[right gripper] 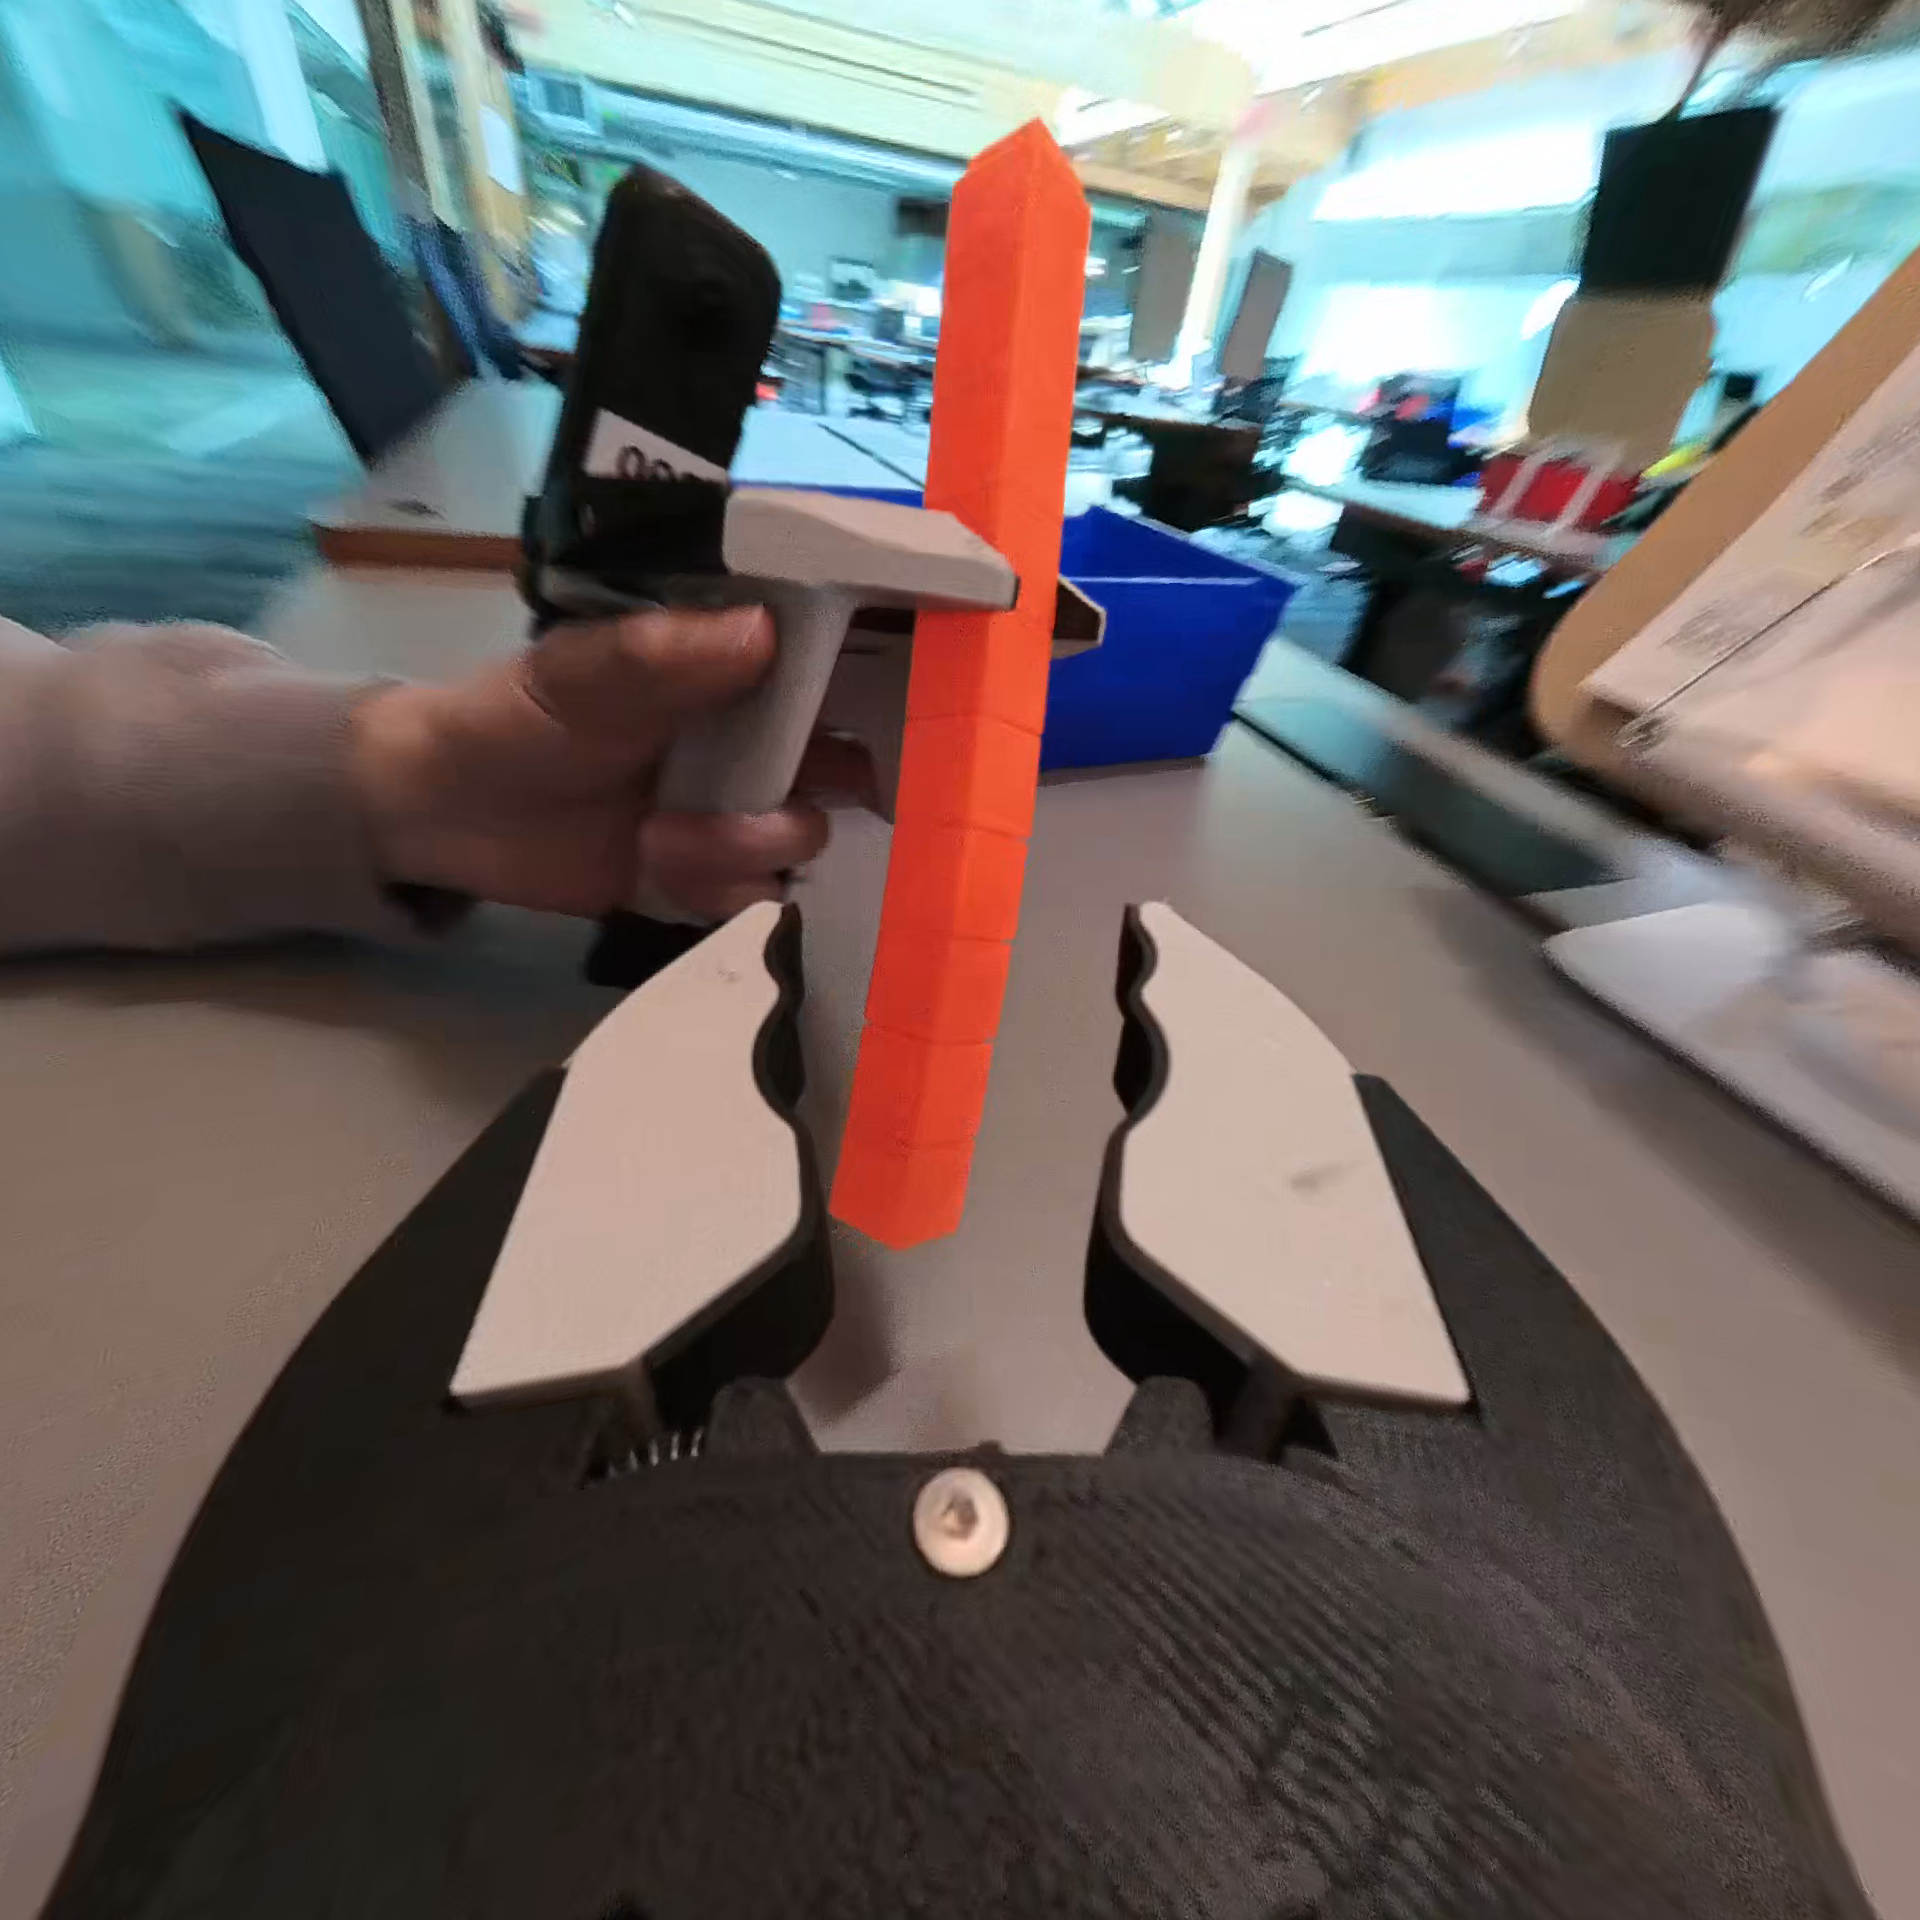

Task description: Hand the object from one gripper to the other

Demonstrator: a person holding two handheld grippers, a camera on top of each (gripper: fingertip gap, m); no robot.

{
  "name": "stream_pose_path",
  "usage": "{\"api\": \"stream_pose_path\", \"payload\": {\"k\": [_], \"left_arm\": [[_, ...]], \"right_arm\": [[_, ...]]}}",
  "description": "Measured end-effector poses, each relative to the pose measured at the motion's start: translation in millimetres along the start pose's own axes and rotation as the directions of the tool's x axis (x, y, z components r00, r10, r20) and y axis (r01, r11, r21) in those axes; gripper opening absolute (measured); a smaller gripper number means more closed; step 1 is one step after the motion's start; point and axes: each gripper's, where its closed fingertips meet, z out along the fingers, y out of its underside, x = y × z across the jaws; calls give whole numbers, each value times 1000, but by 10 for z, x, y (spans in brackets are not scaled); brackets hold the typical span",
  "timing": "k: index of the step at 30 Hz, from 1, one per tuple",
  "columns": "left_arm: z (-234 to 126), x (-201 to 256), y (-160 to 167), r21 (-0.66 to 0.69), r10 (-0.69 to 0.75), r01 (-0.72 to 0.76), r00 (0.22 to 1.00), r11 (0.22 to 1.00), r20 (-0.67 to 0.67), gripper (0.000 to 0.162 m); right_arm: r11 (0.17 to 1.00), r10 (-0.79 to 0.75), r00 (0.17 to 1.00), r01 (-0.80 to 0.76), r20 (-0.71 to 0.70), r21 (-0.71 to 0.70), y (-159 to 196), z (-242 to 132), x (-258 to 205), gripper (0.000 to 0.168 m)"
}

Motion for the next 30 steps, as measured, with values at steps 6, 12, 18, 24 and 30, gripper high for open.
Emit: {"api": "stream_pose_path", "payload": {"k": [6, 12, 18, 24, 30], "left_arm": [[-101, -201, -133, 151, -210, 198, 976, 968, 66, 22], [-118, -199, -165, 175, -250, 245, 968, 954, 4, 23], [-96, 156, -224, 103, -23, 42, 984, 994, -178, 50], [-76, 256, -44, 6, 69, -70, 968, 998, -241, 41], [-61, 250, -42, -25, 40, -47, 972, 999, -230, 23]], "right_arm": [[856, -488, 864, 447, -125, -259, 256, 110, 67, 50], [887, -434, 895, 404, -104, -224, 240, 119, 40, 28], [955, 261, 924, -290, 279, 66, -163, -36, -210, 22], [840, 468, 727, -543, 502, 3, -215, -190, -276, 22], [875, 446, 825, -484, 346, 25, -112, -57, -162, 31]]}}
